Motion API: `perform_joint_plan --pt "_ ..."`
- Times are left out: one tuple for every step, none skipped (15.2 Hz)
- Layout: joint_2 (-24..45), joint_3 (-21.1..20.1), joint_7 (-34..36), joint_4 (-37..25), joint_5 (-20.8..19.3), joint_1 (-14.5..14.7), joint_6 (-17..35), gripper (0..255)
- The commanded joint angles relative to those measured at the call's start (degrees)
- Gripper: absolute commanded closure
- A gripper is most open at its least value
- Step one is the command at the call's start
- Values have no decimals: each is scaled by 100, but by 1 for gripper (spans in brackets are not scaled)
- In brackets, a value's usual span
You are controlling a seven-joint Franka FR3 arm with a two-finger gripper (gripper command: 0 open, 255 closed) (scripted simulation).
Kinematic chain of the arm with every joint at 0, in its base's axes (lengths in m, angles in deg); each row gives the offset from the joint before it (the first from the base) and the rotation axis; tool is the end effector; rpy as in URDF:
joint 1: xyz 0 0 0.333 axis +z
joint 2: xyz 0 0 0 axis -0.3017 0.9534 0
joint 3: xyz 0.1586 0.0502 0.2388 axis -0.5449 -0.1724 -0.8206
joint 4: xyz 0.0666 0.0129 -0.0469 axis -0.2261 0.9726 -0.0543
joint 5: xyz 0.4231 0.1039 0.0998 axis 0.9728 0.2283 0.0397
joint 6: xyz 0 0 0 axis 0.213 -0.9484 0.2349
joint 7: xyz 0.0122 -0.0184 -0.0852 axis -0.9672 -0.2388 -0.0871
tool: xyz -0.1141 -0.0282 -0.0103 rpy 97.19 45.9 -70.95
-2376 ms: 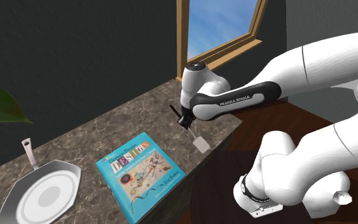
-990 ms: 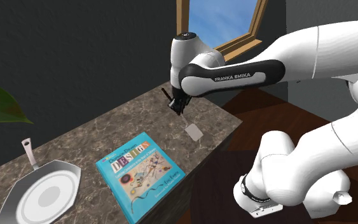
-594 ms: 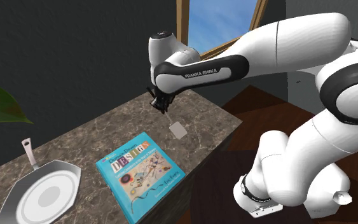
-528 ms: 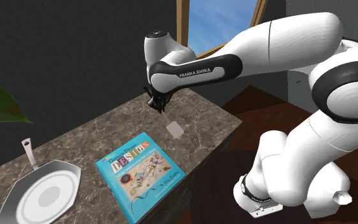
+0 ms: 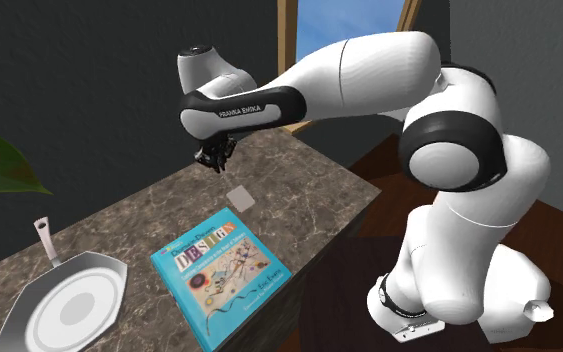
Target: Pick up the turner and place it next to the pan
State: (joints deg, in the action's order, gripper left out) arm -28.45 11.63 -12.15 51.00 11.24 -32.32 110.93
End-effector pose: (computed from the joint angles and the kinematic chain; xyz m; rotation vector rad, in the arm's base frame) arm 0.5543 -0.3381 0.4278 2.8200 -1.3165 0.0939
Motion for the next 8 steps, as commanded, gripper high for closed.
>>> perform_joint_plan --pt "511 -27 -14 -634 154 -12 -146 255" --pt "752 -44 -15 -959 220 -28 -238 255" --pt "1000 -63 -14 -1299 285 -49 -340 255" --pt "1254 -82 -10 -1659 348 -75 -453 255" --pt "1518 -103 -3 -2041 409 -106 -579 255" --pt "1793 -125 8 -2450 469 -143 -719 255" --pt "2084 -149 22 -2893 527 -187 -877 255" --pt "2395 -176 41 -3380 584 -240 -1056 255"
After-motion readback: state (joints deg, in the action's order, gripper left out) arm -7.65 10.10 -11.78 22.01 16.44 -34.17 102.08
